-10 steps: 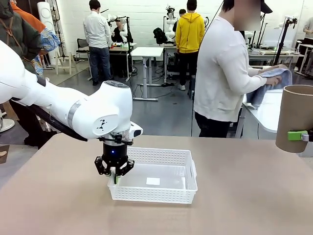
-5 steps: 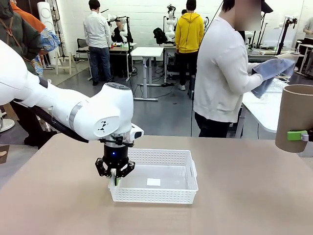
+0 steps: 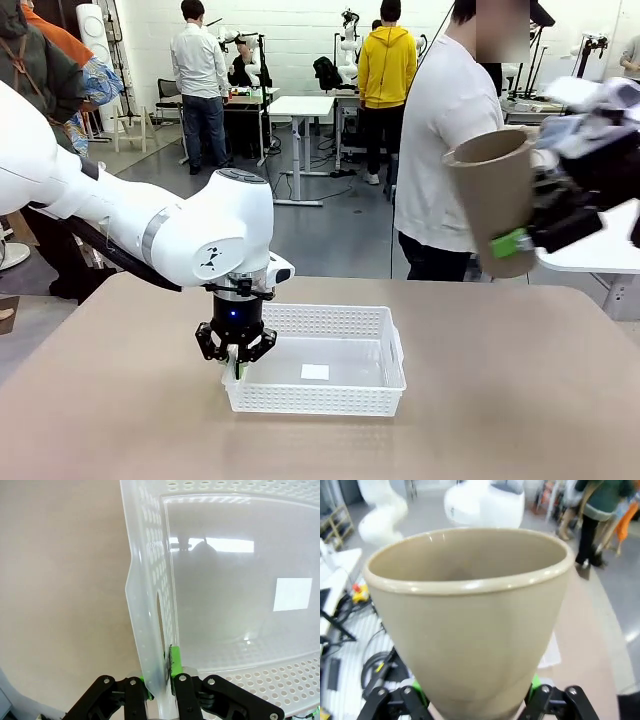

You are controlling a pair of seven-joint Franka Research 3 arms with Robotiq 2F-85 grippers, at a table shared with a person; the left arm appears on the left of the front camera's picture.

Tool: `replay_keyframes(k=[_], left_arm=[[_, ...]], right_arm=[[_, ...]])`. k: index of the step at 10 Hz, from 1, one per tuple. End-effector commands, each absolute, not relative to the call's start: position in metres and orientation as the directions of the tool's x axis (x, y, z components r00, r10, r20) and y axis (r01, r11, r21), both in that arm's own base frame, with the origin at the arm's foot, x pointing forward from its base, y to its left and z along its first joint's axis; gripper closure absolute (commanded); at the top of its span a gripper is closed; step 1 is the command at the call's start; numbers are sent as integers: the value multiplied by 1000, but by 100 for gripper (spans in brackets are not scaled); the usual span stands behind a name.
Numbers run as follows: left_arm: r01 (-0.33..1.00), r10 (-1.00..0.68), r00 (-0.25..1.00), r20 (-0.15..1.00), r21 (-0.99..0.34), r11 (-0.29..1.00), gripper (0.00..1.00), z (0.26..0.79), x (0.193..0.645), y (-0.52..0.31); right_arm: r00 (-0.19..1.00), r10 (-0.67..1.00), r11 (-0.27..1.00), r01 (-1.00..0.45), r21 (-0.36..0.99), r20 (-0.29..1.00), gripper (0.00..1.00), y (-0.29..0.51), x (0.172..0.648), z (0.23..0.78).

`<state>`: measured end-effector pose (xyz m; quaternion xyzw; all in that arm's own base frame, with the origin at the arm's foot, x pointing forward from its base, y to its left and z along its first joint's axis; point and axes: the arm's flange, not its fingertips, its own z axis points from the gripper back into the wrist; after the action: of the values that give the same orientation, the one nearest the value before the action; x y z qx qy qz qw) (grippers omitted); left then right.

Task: Clean and organize the cups into the basket.
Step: Pick up the Organizing basket and move it to the center of the table, then pick up the Reusable plastic cup from the right side of the table and place it inside the Organizing basket.

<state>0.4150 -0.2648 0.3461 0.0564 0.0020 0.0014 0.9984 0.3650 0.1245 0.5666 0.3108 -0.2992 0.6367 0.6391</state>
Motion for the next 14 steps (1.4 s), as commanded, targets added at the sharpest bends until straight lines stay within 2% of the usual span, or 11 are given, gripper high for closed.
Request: replay_keyframes(k=[1, 3, 6, 9, 14], left_arm=[[-22, 23, 1000, -6, 114, 993, 100, 344, 414, -270], [-22, 23, 1000, -6, 114, 993, 100, 344, 414, -270], [-22, 23, 1000, -6, 114, 993, 100, 344, 414, -270], [-22, 23, 1000, -6, 114, 993, 100, 344, 414, -270], [-22, 23, 1000, -6, 114, 993, 100, 344, 414, -270]], right_arm=[[35, 781, -37, -994, 103, 623, 19, 167, 401, 549], [9, 866, -72, -987, 143, 500, 19, 218, 409, 523], [-32, 911, -107, -981, 160, 411, 19, 264, 417, 486], [-70, 889, -170, -968, 186, 452, 19, 275, 421, 476], [-63, 905, -144, -976, 163, 422, 19, 275, 414, 468]])
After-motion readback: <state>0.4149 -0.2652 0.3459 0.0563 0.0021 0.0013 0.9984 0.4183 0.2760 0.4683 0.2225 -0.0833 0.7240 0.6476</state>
